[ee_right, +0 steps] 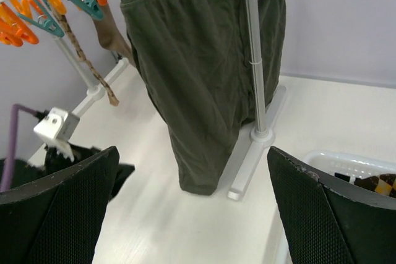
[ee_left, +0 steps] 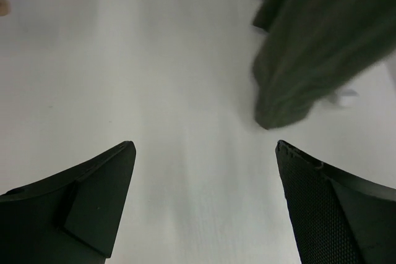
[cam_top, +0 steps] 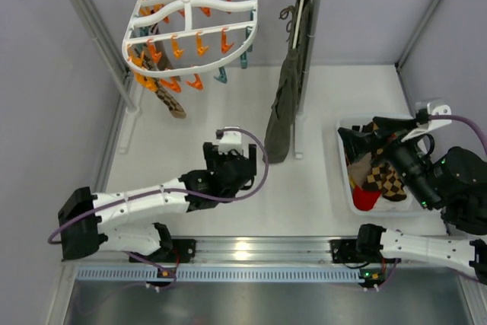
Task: Remove the socks clipped to the hanger
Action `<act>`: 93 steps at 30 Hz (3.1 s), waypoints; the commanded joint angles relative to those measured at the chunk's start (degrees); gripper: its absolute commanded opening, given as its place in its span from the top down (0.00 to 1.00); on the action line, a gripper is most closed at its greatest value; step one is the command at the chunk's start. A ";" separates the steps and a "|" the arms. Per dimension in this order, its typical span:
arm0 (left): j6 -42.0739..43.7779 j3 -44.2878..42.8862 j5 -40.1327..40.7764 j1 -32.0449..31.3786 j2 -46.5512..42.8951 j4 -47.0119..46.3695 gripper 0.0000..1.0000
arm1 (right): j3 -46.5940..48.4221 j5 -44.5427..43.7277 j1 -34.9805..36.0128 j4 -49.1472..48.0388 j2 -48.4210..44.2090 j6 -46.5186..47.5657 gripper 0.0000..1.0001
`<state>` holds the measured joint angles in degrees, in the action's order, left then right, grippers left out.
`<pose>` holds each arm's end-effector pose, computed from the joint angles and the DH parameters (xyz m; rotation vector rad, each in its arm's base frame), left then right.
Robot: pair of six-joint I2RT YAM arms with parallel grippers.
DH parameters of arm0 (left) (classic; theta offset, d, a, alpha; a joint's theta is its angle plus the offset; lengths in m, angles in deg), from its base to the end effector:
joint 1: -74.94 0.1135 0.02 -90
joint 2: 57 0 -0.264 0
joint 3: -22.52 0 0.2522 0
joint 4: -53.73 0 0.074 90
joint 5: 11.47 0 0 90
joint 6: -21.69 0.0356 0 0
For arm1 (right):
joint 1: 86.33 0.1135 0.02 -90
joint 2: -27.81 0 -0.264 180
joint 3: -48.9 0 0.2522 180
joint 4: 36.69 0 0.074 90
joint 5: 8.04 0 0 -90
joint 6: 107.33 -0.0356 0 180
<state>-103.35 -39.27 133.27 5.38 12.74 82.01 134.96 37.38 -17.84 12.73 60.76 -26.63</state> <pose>0.1162 -0.2284 0.2704 0.0856 1.9202 -0.1572 0.0412 0.0364 0.4652 -0.1610 1.5372 0.4966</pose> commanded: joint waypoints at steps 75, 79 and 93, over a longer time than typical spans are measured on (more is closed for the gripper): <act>28.46 11.82 32.35 18.94 7.17 -54.95 1.00 | -8.83 21.20 -0.11 -16.94 0.80 6.49 0.01; 29.15 12.52 34.81 15.60 6.47 -54.95 1.00 | -8.84 20.93 -0.11 -17.03 0.71 6.49 0.01; 32.59 11.21 38.16 6.02 5.14 -55.04 1.00 | -1.74 26.03 -0.11 -16.94 10.80 6.22 0.01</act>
<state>-71.86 -27.10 163.57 13.33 18.16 29.73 128.35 59.81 -17.84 -1.80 66.31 -20.12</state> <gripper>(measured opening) 0.029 0.993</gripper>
